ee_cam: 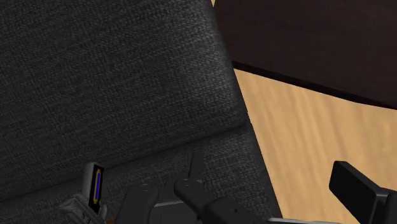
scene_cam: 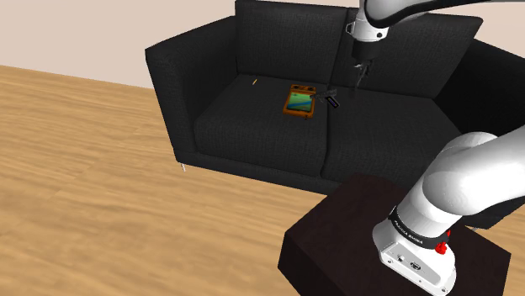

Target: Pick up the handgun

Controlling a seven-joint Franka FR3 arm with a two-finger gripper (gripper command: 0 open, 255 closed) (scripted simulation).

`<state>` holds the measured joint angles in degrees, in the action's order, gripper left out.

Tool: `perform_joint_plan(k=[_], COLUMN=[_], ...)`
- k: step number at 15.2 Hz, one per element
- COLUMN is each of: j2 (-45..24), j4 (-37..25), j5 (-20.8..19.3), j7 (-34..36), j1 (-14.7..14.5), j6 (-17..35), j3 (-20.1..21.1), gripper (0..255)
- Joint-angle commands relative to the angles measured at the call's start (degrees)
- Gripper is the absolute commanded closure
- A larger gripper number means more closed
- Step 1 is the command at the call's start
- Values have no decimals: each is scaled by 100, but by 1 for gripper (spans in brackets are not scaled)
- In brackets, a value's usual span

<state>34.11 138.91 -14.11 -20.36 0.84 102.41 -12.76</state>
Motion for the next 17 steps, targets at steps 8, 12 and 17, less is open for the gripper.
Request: perform_joint_plan(k=[8,12,17], j2=[-1692,-2632,-3926], j4=[-792,-1395,-2368], j5=[363,958,2028], j7=[-1685,-2606,-3858], j1=[-154,-240,-145], j6=[1320,1703,1884], j3=[-1157,-1573,-1842], gripper=[0,0,0])
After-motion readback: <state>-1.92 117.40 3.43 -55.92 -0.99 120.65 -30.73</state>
